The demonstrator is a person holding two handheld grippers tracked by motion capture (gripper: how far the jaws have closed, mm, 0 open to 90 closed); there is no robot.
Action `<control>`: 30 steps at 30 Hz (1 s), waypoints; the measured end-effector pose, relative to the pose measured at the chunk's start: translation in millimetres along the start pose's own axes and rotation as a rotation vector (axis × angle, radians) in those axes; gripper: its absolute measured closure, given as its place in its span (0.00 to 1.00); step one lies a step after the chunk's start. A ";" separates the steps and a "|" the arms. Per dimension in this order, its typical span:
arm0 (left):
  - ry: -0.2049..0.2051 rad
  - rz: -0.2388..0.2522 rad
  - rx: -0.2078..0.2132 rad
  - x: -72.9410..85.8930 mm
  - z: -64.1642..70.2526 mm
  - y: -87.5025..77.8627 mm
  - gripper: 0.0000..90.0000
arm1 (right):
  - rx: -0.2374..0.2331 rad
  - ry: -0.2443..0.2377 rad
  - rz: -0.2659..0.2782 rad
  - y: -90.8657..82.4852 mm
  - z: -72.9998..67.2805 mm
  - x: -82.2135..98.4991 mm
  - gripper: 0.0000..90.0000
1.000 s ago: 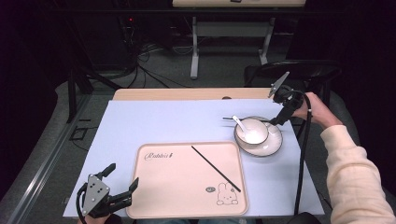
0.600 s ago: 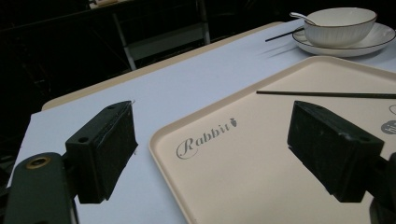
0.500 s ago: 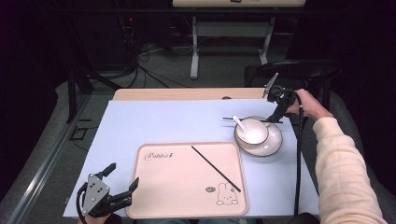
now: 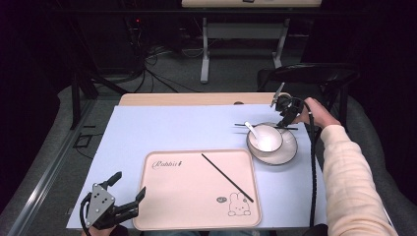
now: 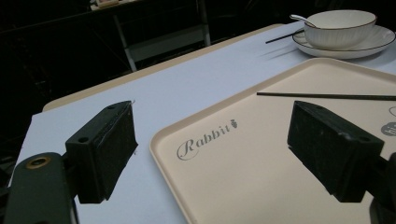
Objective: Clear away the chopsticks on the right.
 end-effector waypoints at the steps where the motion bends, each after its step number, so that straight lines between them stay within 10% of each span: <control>1: -0.001 0.001 -0.001 0.0 0.0 -0.1 0.17 | 0.000 0.000 0.000 0.0 0.0 0.0 0.54; 30: -0.005 0.002 -0.008 0.3 -0.6 -1.1 0.17 | -0.053 -0.023 -0.079 39.4 -8.8 3.5 0.94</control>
Point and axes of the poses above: each handheld gripper's, and its own axes: y roughly forward along the jaws, x roughly out of its underside, z roughly to its right, the point moved 5 cm from there along y, roughly forward along the jaws, and after that the axes turned 9 degrees about -x, right-handed, at the moved point
